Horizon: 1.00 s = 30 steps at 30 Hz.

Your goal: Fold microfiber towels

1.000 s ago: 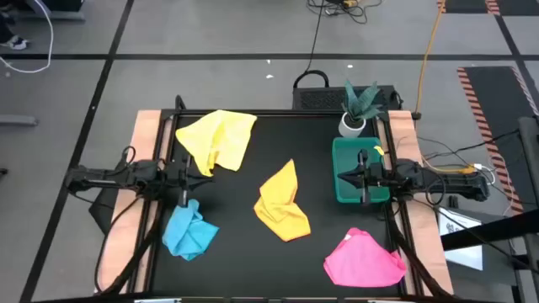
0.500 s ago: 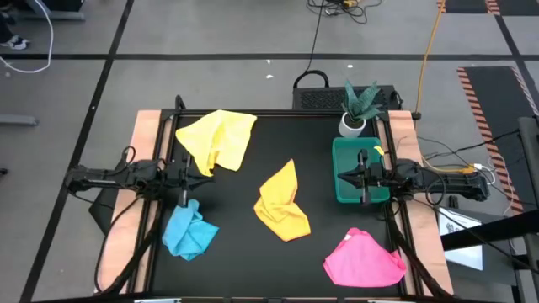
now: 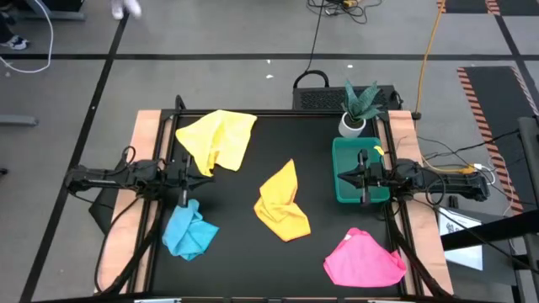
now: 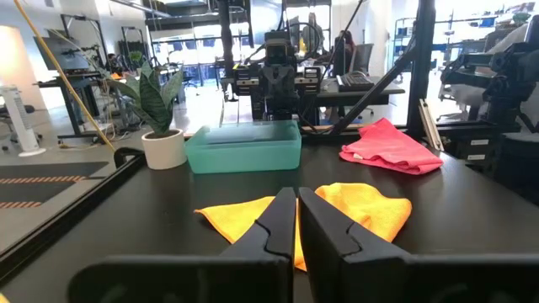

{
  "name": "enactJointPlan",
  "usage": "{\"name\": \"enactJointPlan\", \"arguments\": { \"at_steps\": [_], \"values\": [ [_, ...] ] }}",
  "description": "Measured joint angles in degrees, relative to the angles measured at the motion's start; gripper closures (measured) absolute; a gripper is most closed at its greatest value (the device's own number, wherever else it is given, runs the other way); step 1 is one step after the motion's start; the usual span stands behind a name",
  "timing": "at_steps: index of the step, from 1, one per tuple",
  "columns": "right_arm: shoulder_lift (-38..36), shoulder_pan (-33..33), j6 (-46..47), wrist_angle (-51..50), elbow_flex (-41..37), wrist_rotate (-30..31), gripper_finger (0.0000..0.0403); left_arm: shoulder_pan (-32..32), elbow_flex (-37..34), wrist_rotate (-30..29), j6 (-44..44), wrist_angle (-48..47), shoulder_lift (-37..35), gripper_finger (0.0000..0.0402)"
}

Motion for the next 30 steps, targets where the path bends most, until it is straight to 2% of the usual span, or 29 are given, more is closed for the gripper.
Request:
{"name": "enactJointPlan", "arguments": {
  "at_steps": [23, 25, 28, 30],
  "values": [
    [0.0, 0.0, 0.2, 0.0, 0.0, 0.0, 0.0403, 0.0, 0.0, 0.0, 0.0, 0.0, 0.0, 0.038],
    [0.0, 0.0, 3.4, 0.2, 0.0, 0.0, 0.0403, 0.0, 0.0, 0.0, 0.0, 0.0, 0.0, 0.038],
    [0.0, 0.0, 15.9, 1.0, 0.0, -0.1, 0.0403, 0.0, 0.0, 0.0, 0.0, 0.0, 0.0, 0.038],
    [0.2, 0.0, 19.6, 2.1, 0.0, -1.9, 0.0403, 0.0, 0.0, 0.0, 0.0, 0.0, 0.0, 0.038]
  ]
}}
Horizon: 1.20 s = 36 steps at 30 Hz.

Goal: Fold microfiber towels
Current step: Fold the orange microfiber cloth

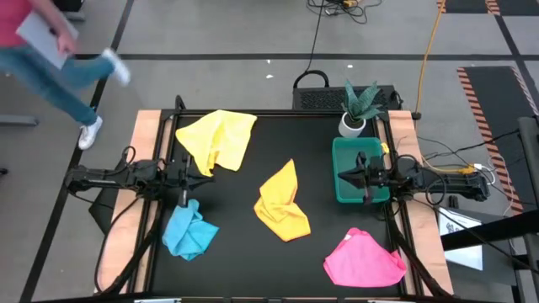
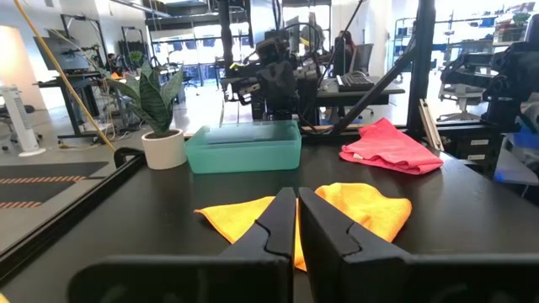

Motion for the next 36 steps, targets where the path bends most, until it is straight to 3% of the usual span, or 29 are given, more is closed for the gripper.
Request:
{"name": "enactJointPlan", "arguments": {
  "at_steps": [4, 7, 17, 29, 36],
  "values": [
    [2.1, 0.1, -0.8, 6.1, 0.0, -11.3, 0.0403, 0.0, 0.0, 0.0, 0.0, 0.0, 0.0, 0.038],
    [5.1, 0.1, -2.2, 8.8, 0.0, -13.2, 0.0403, 0.0, 0.0, 0.0, 0.0, 0.0, 0.0, 0.038],
    [21.8, 2.5, -9.2, 12.8, 3.0, -12.7, 0.0403, 0.0, 0.0, 0.0, 0.0, 0.0, 0.0, 0.038],
    [44.4, 8.3, -14.1, 16.1, 13.6, 0.7, 0.0401, 0.0, 0.0, 0.0, 0.0, 0.0, 0.0, 0.038],
    [60.1, 8.4, -11.6, 17.5, 24.9, 0.5, 0.0341, 0.0, 0.0, 0.0, 0.0, 0.0, 0.0, 0.038]
  ]
}}
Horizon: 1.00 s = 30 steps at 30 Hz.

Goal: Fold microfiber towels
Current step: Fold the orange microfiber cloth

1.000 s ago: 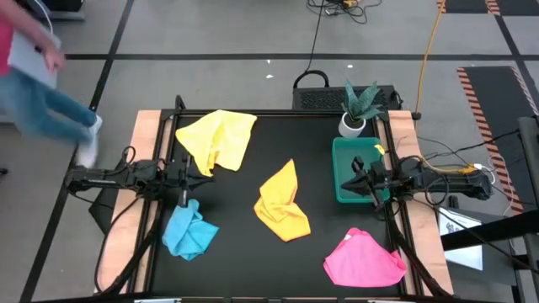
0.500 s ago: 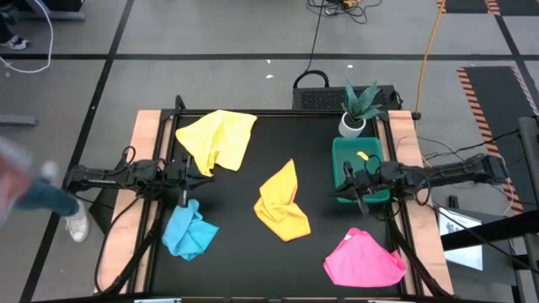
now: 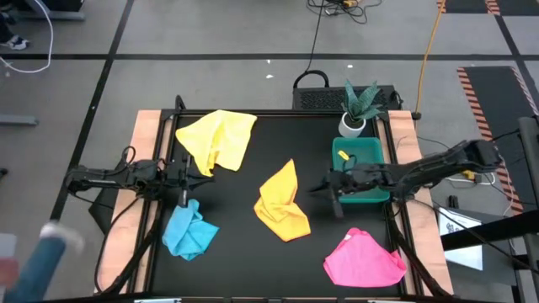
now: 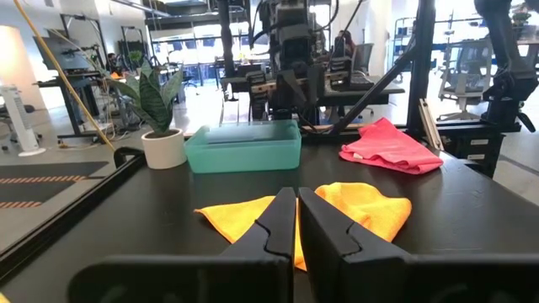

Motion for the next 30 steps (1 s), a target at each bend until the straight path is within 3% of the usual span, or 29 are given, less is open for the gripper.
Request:
{"name": "enactJointPlan", "arguments": {
  "at_steps": [5, 10, 19, 30],
  "values": [
    [8.3, 0.0, 0.7, 0.1, 6.7, 0.0, 0.0285, 0.0, 0.0, 0.0, 0.0, 0.0, 0.0, 0.038],
    [9.9, -0.1, 0.6, 2.1, 8.7, 0.0, 0.0254, 0.0, 0.0, 0.0, 0.0, 0.0, 0.0, 0.038],
    [9.7, -0.1, 0.9, 8.7, 8.3, 0.2, 0.0254, 0.0, 0.0, 0.0, 0.0, 0.0, 0.0, 0.038],
    [9.7, -0.1, 3.8, 9.8, 8.3, 0.1, 0.0254, 0.0, 0.0, 0.0, 0.0, 0.0, 0.0, 0.038]
  ]
}}
